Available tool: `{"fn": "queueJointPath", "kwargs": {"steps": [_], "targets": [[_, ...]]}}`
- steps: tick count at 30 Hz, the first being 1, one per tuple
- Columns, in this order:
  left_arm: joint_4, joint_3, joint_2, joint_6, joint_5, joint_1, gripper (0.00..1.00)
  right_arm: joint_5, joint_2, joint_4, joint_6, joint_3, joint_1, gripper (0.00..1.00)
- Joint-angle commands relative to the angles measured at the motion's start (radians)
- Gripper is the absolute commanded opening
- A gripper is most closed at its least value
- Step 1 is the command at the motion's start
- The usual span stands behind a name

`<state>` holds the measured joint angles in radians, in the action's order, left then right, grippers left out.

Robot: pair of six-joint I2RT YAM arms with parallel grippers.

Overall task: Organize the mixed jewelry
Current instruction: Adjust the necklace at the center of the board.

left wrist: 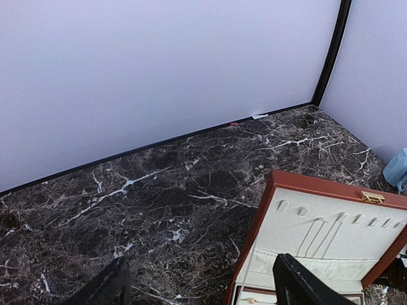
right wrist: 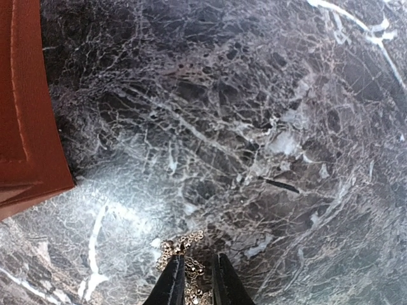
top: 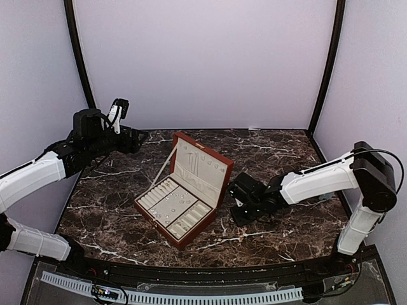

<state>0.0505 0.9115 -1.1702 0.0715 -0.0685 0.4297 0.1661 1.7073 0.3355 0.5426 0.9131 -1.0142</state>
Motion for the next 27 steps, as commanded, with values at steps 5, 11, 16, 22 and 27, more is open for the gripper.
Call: {"fn": "queueJointPath", "kwargs": {"steps": [5, 11, 16, 22, 27], "targets": [[0.012, -0.013, 0.023, -0.008, 0.004, -0.005, 0.8, 0.079, 0.038, 0.068, -0.015, -0.015, -0.045, 0.13], [0.012, -0.013, 0.023, -0.008, 0.006, -0.005, 0.8, 0.093, 0.008, 0.082, 0.028, -0.062, -0.047, 0.09], [0.012, -0.013, 0.027, -0.013, 0.011, -0.005, 0.8, 0.075, -0.003, -0.006, 0.053, -0.092, -0.042, 0.0], [0.033, -0.029, 0.046, -0.057, 0.02, -0.005, 0.8, 0.03, -0.017, -0.14, 0.076, -0.122, -0.001, 0.0], [0.117, -0.08, 0.095, -0.112, -0.057, 0.003, 0.8, 0.046, -0.102, -0.218, 0.081, -0.166, 0.036, 0.0]]}}
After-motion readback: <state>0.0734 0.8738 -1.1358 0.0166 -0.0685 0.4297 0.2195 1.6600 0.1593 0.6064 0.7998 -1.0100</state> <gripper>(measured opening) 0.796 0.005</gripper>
